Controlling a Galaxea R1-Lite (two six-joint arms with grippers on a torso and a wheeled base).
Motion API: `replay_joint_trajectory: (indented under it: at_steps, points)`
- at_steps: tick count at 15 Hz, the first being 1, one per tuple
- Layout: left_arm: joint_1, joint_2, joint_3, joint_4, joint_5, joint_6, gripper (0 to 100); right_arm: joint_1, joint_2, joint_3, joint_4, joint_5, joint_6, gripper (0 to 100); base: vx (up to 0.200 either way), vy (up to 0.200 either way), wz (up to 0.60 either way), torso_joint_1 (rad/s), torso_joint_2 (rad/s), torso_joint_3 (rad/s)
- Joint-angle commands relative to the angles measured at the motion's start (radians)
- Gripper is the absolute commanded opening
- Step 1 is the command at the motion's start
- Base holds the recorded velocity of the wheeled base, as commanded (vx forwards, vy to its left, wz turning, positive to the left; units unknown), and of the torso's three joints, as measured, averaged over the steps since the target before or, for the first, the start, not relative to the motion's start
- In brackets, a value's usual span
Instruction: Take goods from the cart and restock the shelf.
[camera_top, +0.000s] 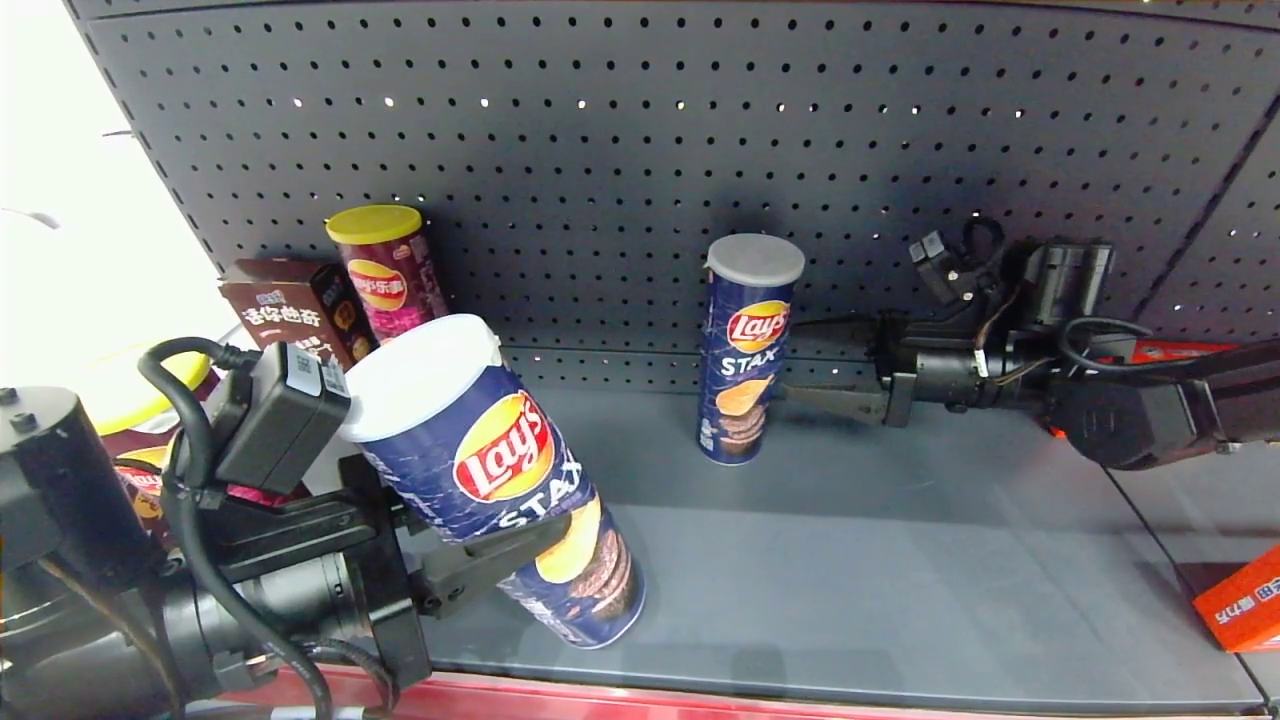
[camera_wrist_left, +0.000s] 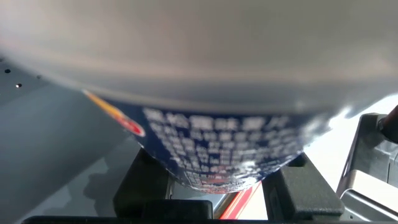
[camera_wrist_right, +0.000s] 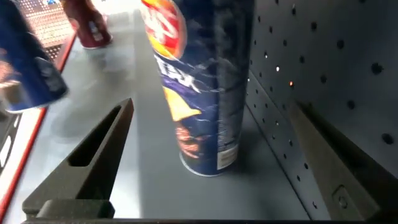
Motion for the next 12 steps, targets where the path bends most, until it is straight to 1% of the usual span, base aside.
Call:
replay_joint_trajectory:
  at_steps: [1,3,4,5,8,12]
  points:
    - [0.0,-0.001,0.001,-0.001,0.001,0.0,0,0.014,0.065,-0.036,0.0,0.001,-0.001,100,0.0,0.0,0.0,0.0,0.0,0.0]
    - [0.002,-0.002,0.0,-0.001,0.003,0.0,0,0.024,0.091,-0.055,0.0,-0.001,-0.001,100,0.0,0.0,0.0,0.0,0.0,0.0]
    - [0.025,-0.002,0.0,-0.001,-0.002,0.001,0,0.028,0.107,-0.065,0.0,-0.001,-0.001,100,0.0,0.0,0.0,0.0,0.0,0.0]
    - [0.031,-0.002,0.003,-0.001,-0.004,0.001,0,0.03,0.117,-0.068,0.0,-0.001,-0.001,100,0.0,0.0,0.0,0.0,0.0,0.0]
    - [0.032,-0.002,0.004,-0.001,-0.004,0.001,0,0.03,0.136,-0.072,0.0,-0.002,-0.001,100,0.0,0.0,0.0,0.0,0.0,0.0]
    - [0.032,-0.001,-0.005,-0.001,-0.005,0.001,0,0.051,0.177,-0.12,0.001,-0.002,-0.001,100,0.0,0.0,0.0,0.0,0.0,0.0]
